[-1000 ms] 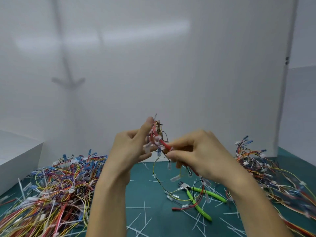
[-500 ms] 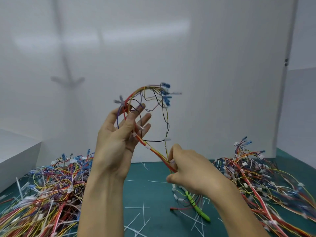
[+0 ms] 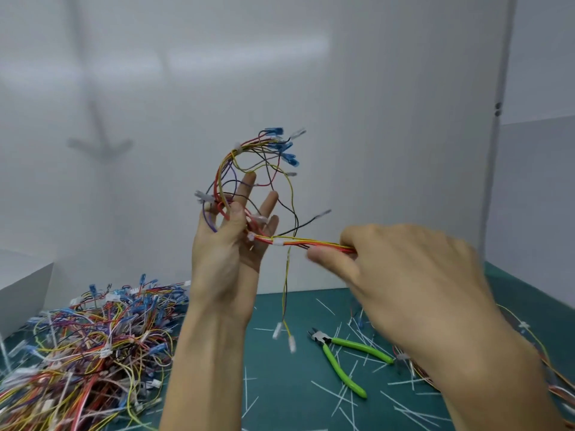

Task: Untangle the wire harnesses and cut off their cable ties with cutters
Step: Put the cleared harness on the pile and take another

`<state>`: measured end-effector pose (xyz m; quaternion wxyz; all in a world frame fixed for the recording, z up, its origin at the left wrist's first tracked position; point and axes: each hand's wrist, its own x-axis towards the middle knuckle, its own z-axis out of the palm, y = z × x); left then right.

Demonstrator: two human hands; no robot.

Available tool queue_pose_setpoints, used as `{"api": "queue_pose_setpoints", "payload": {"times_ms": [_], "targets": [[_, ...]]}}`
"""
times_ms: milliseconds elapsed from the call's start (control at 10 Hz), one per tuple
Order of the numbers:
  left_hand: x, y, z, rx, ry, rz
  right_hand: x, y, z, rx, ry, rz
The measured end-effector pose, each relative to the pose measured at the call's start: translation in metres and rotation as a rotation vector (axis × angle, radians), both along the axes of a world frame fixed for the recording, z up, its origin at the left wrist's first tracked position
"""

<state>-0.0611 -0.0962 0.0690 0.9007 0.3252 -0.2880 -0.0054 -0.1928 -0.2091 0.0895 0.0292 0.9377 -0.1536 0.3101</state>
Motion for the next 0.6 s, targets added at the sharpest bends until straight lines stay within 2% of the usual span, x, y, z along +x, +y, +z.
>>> {"api": "queue_pose_setpoints", "payload": {"times_ms": [200, 300, 500, 600], "targets": [[0.0, -0.051, -0.016, -0.074, 0.067, -0.179, -0.016, -0.018, 0.005, -0.019, 0.089, -0.161], [0.0, -0.085, -0.022, -0.093, 0.159, -0.248, -0.002, -0.028, -0.002, 0.021, 0.088, -0.162], [0.004, -0.144, -0.037, 0.067, 0.331, -0.366, 0.026, -0.053, -0.016, 0.147, 0.072, -0.272], [0.0, -0.164, -0.05, 0.184, 0.416, -0.348, 0.034, -0.057, -0.019, 0.215, 0.074, -0.222]]}}
